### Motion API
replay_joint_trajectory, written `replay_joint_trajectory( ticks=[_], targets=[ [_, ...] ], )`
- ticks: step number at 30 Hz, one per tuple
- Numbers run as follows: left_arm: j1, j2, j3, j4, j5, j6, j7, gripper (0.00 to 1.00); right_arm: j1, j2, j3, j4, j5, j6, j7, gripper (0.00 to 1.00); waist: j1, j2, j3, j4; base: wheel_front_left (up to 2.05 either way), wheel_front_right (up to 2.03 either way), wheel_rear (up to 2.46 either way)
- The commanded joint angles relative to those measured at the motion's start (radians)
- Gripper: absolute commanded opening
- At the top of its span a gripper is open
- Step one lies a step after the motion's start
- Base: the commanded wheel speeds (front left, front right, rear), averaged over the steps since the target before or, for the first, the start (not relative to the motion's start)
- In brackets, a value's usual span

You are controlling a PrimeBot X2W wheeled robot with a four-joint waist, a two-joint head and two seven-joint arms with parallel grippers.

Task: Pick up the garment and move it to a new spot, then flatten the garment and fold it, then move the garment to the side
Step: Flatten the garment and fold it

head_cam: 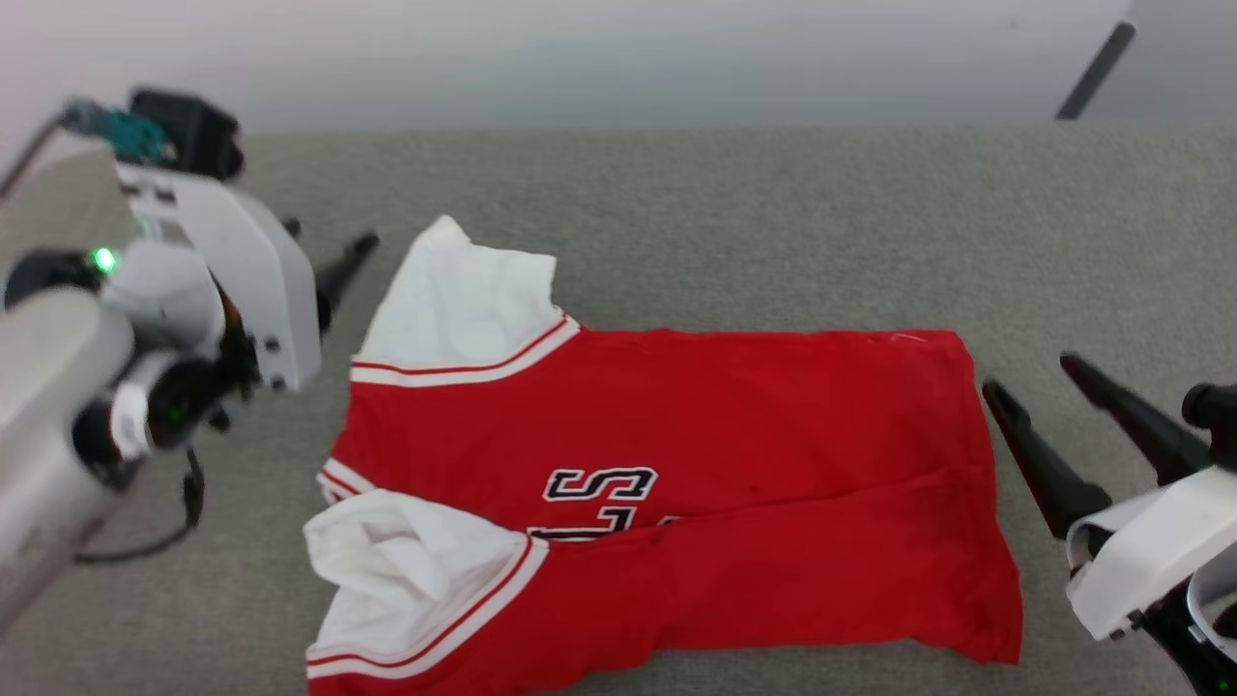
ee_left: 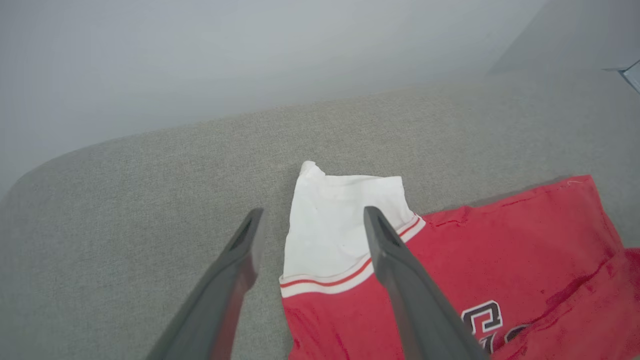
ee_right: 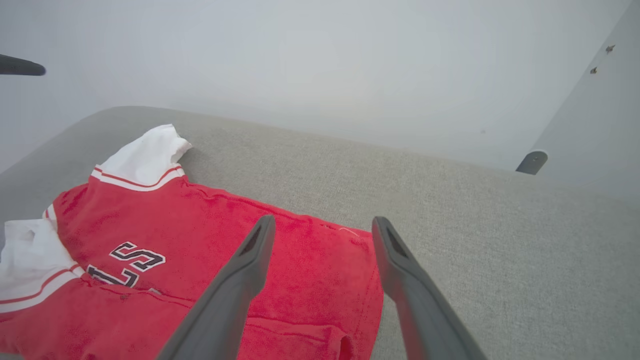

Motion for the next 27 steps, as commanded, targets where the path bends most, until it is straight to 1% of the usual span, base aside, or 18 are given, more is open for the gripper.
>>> replay_joint_trajectory(
  ticks=[1, 4, 8, 11, 14, 20, 24, 27],
  targets=[
    [-0.026, -0.017, 0.007, 0.039, 0.006, -0.013, -0.007, 1.0, -0.022, -0.003, 0.012, 0.002, -0.012, -0.001, -0.044, 1.0, 0.0, 0.0, 0.044, -0.043, 0.0, 0.0, 0.0],
    [-0.077, -0.045, 0.006, 0.124, 0.025, -0.044, 0.002, 1.0, -0.057, -0.007, 0.033, 0.008, -0.033, -0.001, -0.137, 1.0, 0.0, 0.0, 0.076, -0.073, 0.0, 0.0, 0.0],
    [-0.129, -0.078, 0.006, 0.231, 0.018, -0.069, 0.041, 1.0, -0.086, 0.004, 0.048, 0.022, -0.032, -0.001, -0.222, 1.0, 0.0, 0.0, 0.124, -0.107, 0.0, 0.0, 0.0],
    [-0.165, -0.093, -0.004, 0.294, 0.022, -0.084, 0.086, 1.0, -0.095, 0.012, 0.054, 0.04, -0.021, -0.001, -0.247, 1.0, 0.0, 0.0, 0.159, -0.129, 0.0, 0.0, 0.0],
    [-0.197, -0.107, -0.013, 0.355, 0.02, -0.086, 0.135, 1.0, -0.105, 0.016, 0.062, 0.057, -0.01, -0.001, -0.261, 1.0, 0.0, 0.0, 0.19, -0.145, 0.0, 0.0, 0.0],
    [-0.248, -0.137, -0.043, 0.444, 0.023, -0.118, 0.229, 1.0, -0.124, 0.02, 0.076, 0.083, 0.005, -0.001, -0.286, 1.0, 0.0, 0.0, 0.235, -0.165, 0.0, 0.0, 0.0],
    [-0.269, -0.159, -0.06, 0.494, 0.014, -0.109, 0.299, 1.0, -0.134, 0.022, 0.081, 0.095, 0.014, -0.001, -0.294, 1.0, 0.0, 0.0, 0.251, -0.168, 0.0, 0.0, 0.0],
    [-0.272, -0.172, -0.075, 0.522, 0.003, -0.094, 0.356, 1.0, -0.142, 0.021, 0.084, 0.103, 0.02, -0.001, -0.294, 1.0, 0.0, 0.0, 0.257, -0.166, 0.0, 0.0, 0.0]
  ],
)
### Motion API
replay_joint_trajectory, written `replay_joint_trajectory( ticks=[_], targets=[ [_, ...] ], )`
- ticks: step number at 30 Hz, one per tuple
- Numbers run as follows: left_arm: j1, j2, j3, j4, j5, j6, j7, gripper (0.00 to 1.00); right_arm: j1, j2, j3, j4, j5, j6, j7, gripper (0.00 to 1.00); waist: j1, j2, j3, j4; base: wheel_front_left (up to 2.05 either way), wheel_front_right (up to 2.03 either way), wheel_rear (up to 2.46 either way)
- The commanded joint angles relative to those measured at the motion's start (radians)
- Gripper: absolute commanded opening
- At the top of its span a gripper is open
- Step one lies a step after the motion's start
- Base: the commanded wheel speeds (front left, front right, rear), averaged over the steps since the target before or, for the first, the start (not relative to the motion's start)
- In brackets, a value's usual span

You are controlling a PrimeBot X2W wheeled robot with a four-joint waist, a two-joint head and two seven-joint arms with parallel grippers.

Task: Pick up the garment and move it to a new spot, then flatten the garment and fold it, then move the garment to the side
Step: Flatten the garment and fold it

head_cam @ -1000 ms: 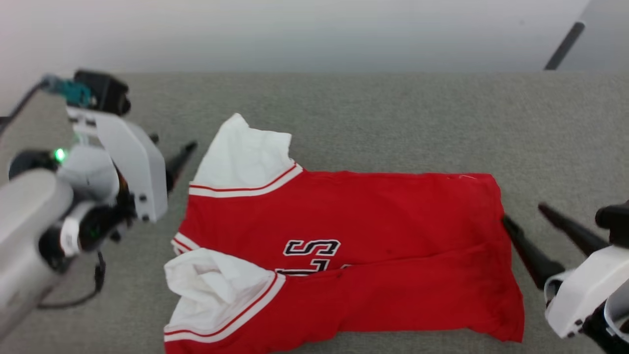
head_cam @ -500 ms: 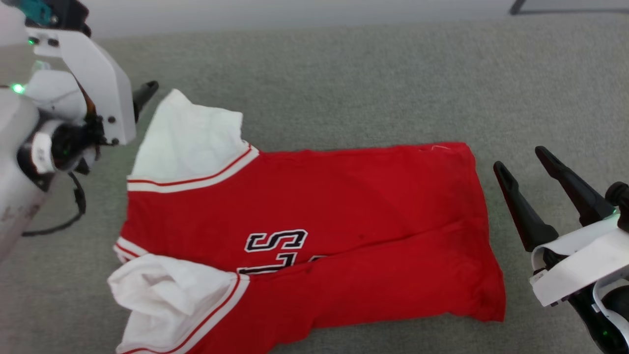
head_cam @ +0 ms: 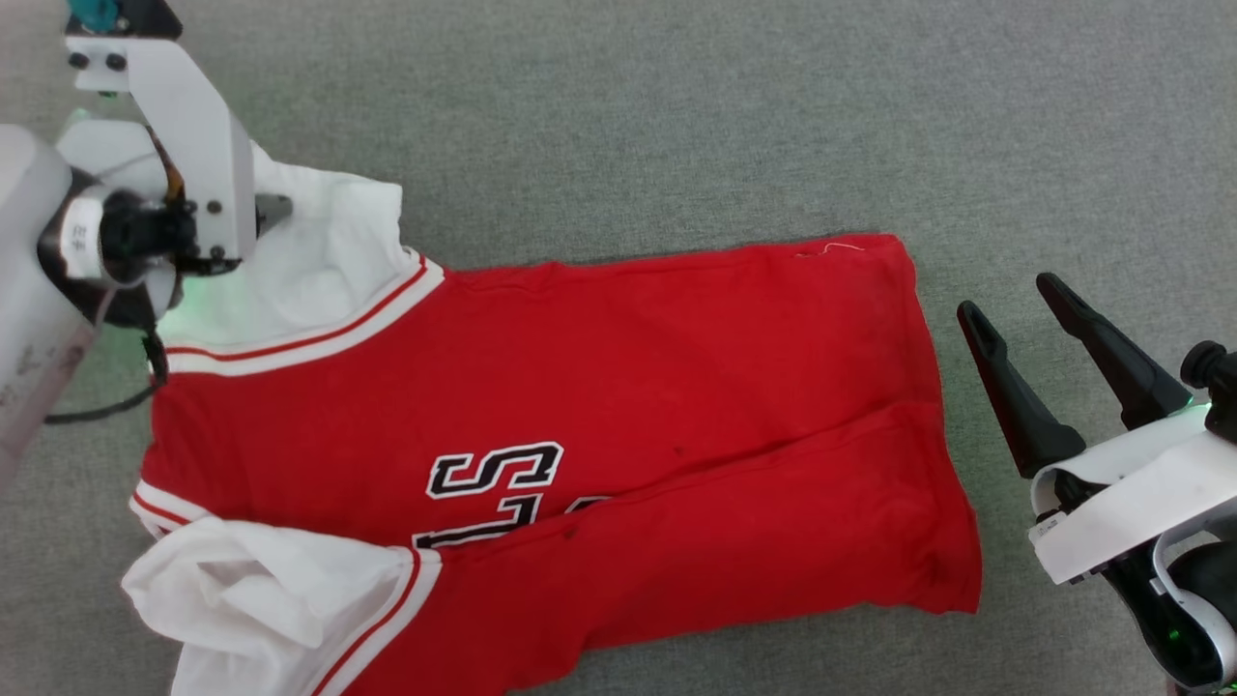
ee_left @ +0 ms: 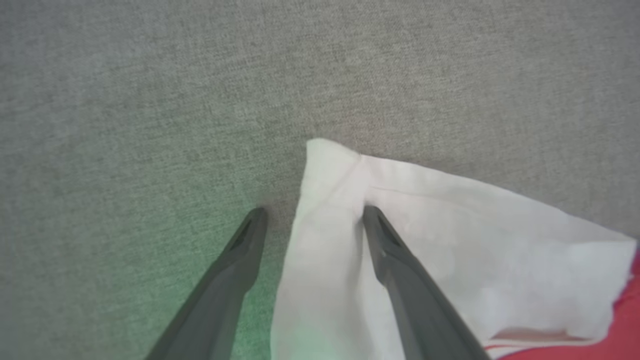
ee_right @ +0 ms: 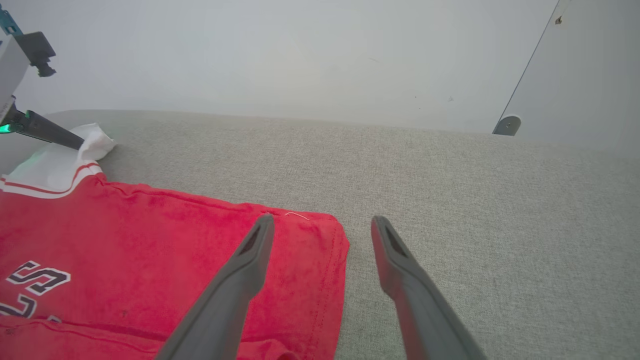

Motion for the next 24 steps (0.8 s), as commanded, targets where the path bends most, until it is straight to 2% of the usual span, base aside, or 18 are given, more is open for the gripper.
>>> replay_joint_trajectory(
  ticks=[1, 3, 4, 5, 7, 13, 24],
  targets=[
    [-0.004, -0.009, -0.01, 0.01, -0.005, 0.002, 0.016, 1.0, -0.018, 0.003, 0.002, 0.004, 0.007, -0.001, -0.002, 1.0, 0.0, 0.0, 0.008, -0.003, 0.0, 0.0, 0.0],
    [0.002, -0.017, -0.015, 0.023, -0.007, 0.003, 0.028, 1.0, -0.019, 0.004, 0.003, 0.006, 0.009, -0.001, -0.001, 1.0, 0.0, 0.0, 0.01, -0.001, 0.0, 0.0, 0.0],
    [0.003, -0.022, -0.015, 0.028, -0.01, 0.001, 0.031, 0.87, -0.02, 0.004, 0.003, 0.008, 0.01, -0.001, 0.001, 1.0, 0.0, 0.0, 0.01, 0.001, 0.0, 0.0, 0.0],
    [0.004, -0.028, -0.014, 0.034, -0.013, 0.001, 0.03, 0.49, -0.023, 0.004, 0.004, 0.009, 0.014, -0.001, 0.004, 1.0, 0.0, 0.0, 0.01, 0.002, 0.0, 0.0, 0.0],
    [0.007, -0.039, -0.004, 0.045, -0.023, 0.004, 0.017, 0.0, -0.028, 0.004, 0.005, 0.013, 0.027, -0.001, 0.015, 1.0, 0.0, 0.0, 0.009, 0.005, 0.0, 0.0, 0.0],
    [0.002, -0.071, -0.001, 0.072, -0.017, -0.025, -0.015, 0.0, -0.045, -0.009, -0.003, 0.029, 0.047, -0.001, 0.1, 1.0, 0.0, 0.0, -0.005, 0.02, 0.0, 0.0, 0.0],
    [-0.025, -0.155, -0.003, 0.134, -0.02, -0.063, -0.038, 0.0, -0.151, -0.047, -0.027, 0.103, 0.062, -0.001, 0.377, 1.0, 0.0, 0.0, -0.022, 0.076, 0.0, 0.0, 0.0]
  ],
)
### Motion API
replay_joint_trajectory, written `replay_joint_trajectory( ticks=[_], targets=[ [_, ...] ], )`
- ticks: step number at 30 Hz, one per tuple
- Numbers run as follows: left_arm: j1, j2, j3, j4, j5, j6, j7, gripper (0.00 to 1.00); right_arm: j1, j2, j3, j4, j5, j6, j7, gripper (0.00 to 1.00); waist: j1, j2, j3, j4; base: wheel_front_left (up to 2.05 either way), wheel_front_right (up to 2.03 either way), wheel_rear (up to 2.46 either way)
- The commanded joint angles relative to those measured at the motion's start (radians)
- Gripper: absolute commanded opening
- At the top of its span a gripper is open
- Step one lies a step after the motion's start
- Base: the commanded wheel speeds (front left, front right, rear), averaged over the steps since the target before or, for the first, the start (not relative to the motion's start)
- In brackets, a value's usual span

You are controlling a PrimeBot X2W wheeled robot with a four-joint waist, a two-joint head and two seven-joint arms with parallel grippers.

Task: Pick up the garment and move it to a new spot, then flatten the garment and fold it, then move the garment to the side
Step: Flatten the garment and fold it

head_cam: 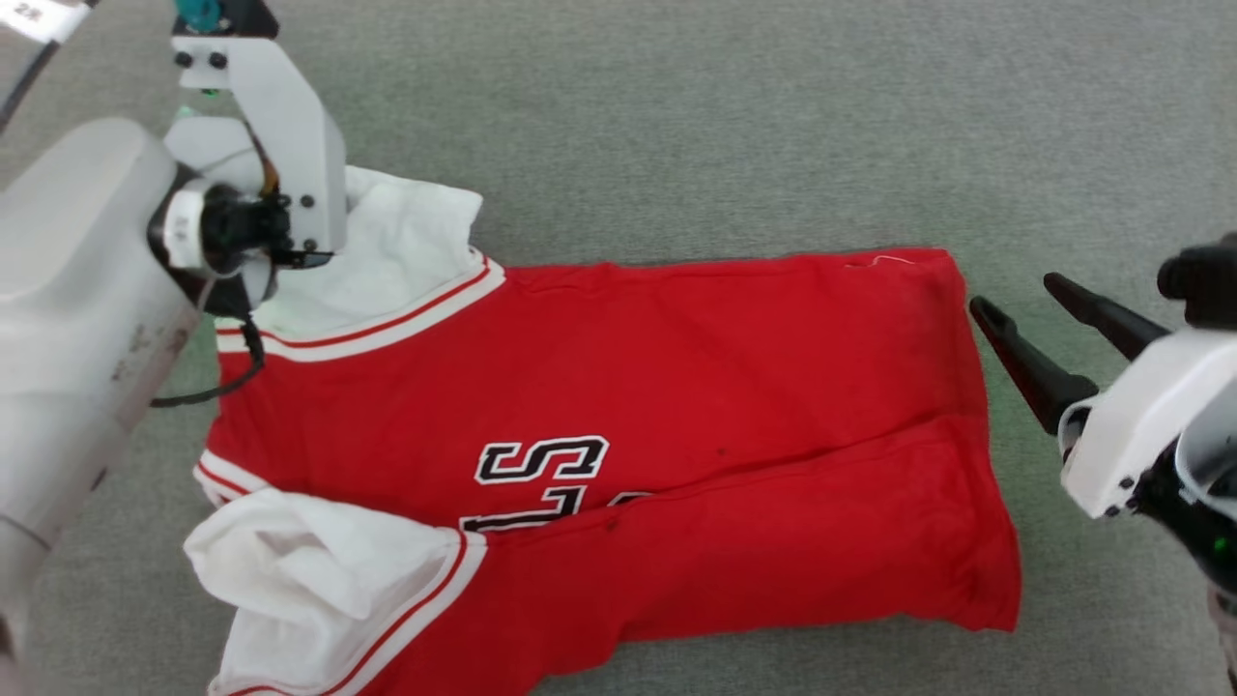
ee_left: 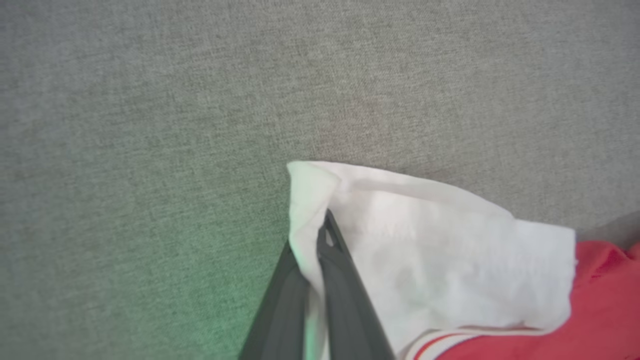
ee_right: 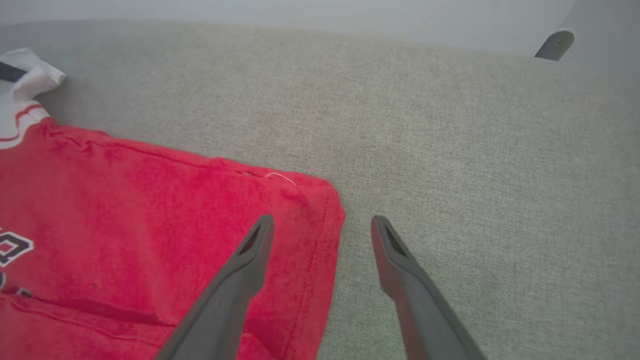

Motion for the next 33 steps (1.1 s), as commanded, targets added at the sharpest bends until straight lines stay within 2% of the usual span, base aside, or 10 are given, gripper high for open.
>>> replay_joint_trajectory(
  ticks=[1, 16, 17, 18, 19, 25, 33],
  targets=[
    [-0.011, -0.016, -0.003, 0.01, -0.001, -0.011, -0.004, 0.0, -0.037, -0.011, -0.001, 0.021, 0.001, -0.001, 0.05, 1.0, 0.0, 0.0, 0.0, 0.02, 0.0, 0.0, 0.0],
    [-0.072, -0.102, -0.001, 0.089, 0.012, -0.056, -0.031, 0.0, -0.236, -0.024, 0.065, 0.261, 0.019, -0.001, 0.367, 1.0, 0.0, 0.0, 0.045, 0.069, 0.0, 0.0, 0.0],
    [-0.073, -0.105, 0.0, 0.095, 0.009, -0.061, -0.033, 0.0, -0.24, -0.023, 0.074, 0.275, 0.024, -0.001, 0.384, 0.7, 0.0, 0.0, 0.047, 0.071, 0.0, 0.0, 0.0],
    [-0.073, -0.109, 0.001, 0.102, 0.008, -0.064, -0.036, 0.0, -0.244, -0.019, 0.077, 0.291, 0.03, -0.001, 0.397, 0.32, 0.0, 0.0, 0.048, 0.072, 0.0, 0.0, 0.0],
    [-0.074, -0.112, 0.0, 0.108, 0.008, -0.066, -0.038, 0.0, -0.251, -0.016, 0.082, 0.306, 0.035, -0.001, 0.41, 0.0, 0.0, 0.0, 0.049, 0.072, 0.0, 0.0, 0.0],
    [-0.082, -0.128, 0.01, 0.142, 0.007, -0.088, -0.073, 0.0, -0.283, -0.015, 0.093, 0.35, 0.048, -0.001, 0.445, 0.0, 0.0, 0.0, 0.046, 0.083, 0.0, 0.0, 0.0],
    [-0.088, -0.148, 0.027, 0.174, -0.006, -0.129, -0.111, 0.0, -0.275, -0.04, 0.091, 0.339, 0.073, -0.001, 0.407, 0.0, 0.0, 0.0, 0.004, 0.106, 0.0, 0.0, 0.0]
  ],
)
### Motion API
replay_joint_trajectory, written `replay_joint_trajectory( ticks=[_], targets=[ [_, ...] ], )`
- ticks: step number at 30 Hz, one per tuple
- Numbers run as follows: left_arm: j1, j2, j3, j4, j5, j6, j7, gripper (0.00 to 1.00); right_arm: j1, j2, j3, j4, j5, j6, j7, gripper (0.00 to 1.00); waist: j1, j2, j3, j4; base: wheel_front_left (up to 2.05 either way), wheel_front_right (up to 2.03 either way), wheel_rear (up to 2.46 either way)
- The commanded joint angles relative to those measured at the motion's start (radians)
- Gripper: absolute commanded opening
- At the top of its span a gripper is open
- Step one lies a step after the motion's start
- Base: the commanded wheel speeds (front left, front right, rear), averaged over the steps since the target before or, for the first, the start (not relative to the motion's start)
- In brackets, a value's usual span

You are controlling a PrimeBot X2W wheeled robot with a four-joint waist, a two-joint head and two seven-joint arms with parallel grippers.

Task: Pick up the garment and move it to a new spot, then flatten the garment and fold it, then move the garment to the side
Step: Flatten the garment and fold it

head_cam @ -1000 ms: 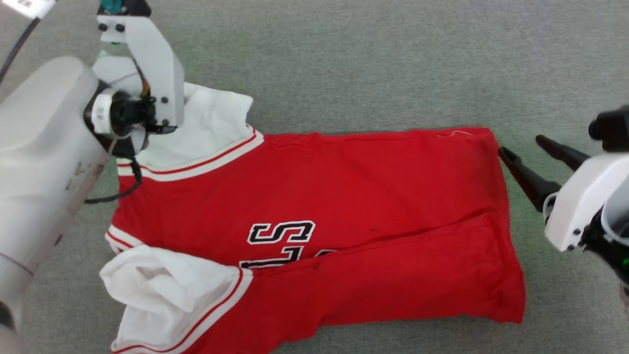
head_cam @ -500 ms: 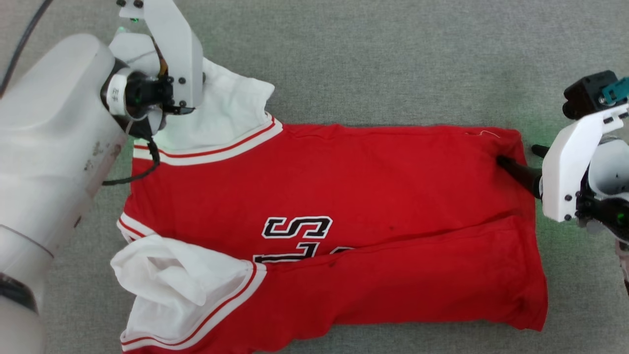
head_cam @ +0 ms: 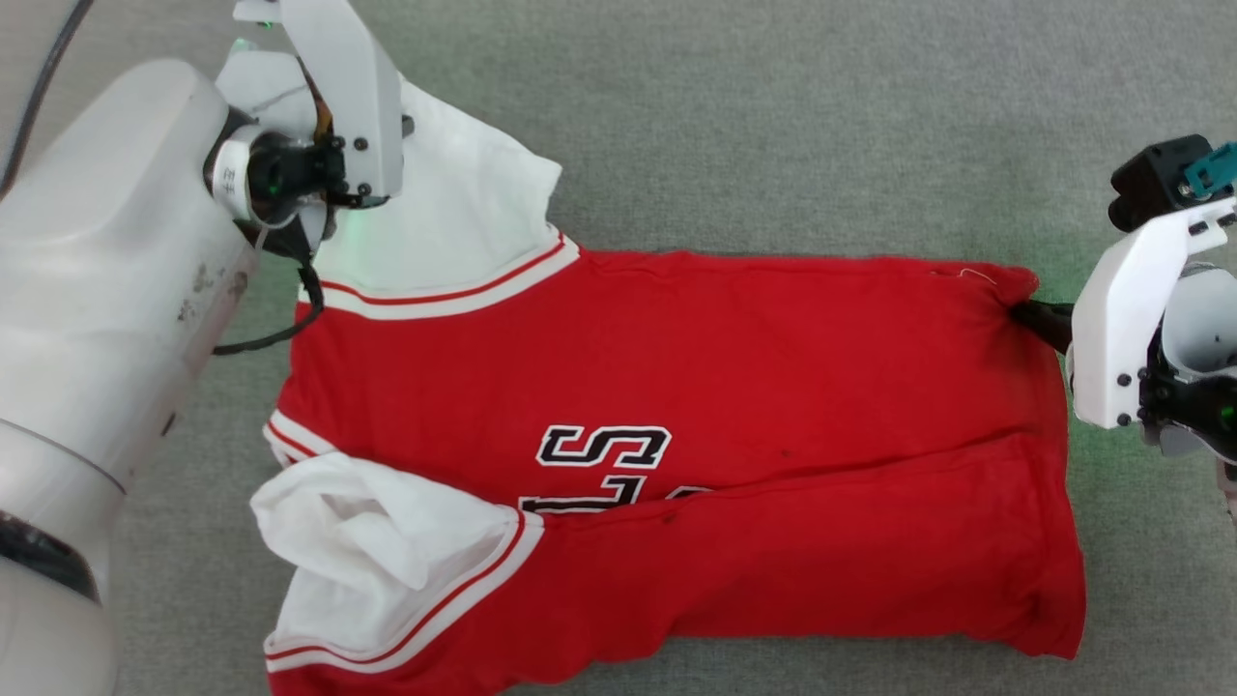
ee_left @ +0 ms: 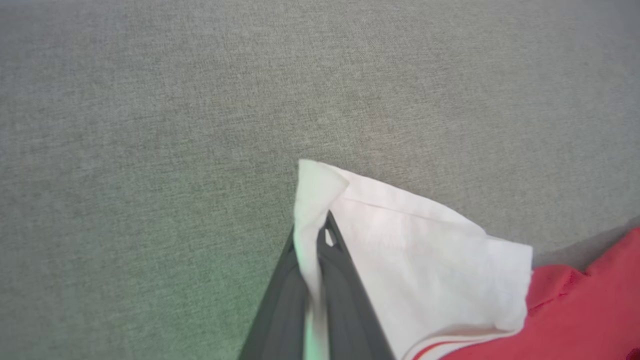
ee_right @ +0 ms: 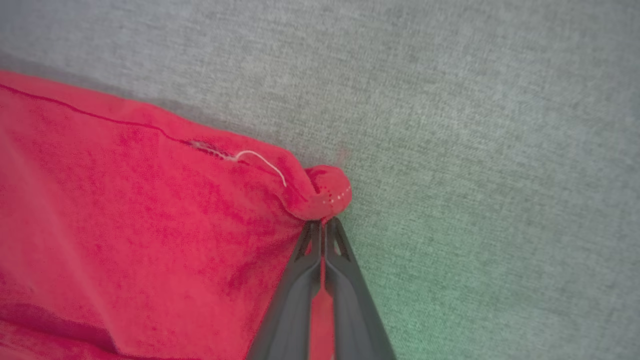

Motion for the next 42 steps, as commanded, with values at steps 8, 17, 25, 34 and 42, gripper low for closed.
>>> replay_joint_trajectory(
  ticks=[8, 17, 25, 34, 42],
  targets=[
    [0.026, -0.005, 0.007, -0.001, -0.011, -0.057, -0.038, 0.0, 0.075, -0.057, 0.016, -0.055, 0.027, -0.001, -0.043, 0.0, 0.0, 0.0, -0.085, 0.052, 0.0, 0.0, 0.0],
    [0.118, 0.057, -0.002, -0.116, -0.015, -0.087, -0.071, 0.0, 0.212, -0.133, -0.003, -0.172, 0.059, -0.001, -0.031, 0.0, 0.0, 0.0, -0.182, 0.108, 0.0, 0.0, 0.0],
    [0.277, 0.19, -0.012, -0.388, -0.038, 0.011, -0.066, 0.0, 0.392, -0.156, -0.081, -0.286, 0.066, -0.001, 0.021, 0.0, 0.0, 0.0, -0.253, 0.158, 0.0, 0.0, 0.0],
    [0.491, 0.344, -0.033, -0.764, -0.094, 0.209, -0.05, 0.0, 0.572, -0.11, -0.162, -0.367, 0.057, -0.001, 0.092, 0.0, 0.0, 0.0, -0.295, 0.193, 0.0, 0.0, 0.0],
    [0.603, 0.371, -0.065, -0.883, -0.127, 0.275, -0.053, 0.03, 0.612, -0.069, -0.176, -0.364, 0.024, -0.001, 0.095, 0.0, 0.0, 0.0, -0.312, 0.191, 0.0, 0.0, 0.0]
  ],
)
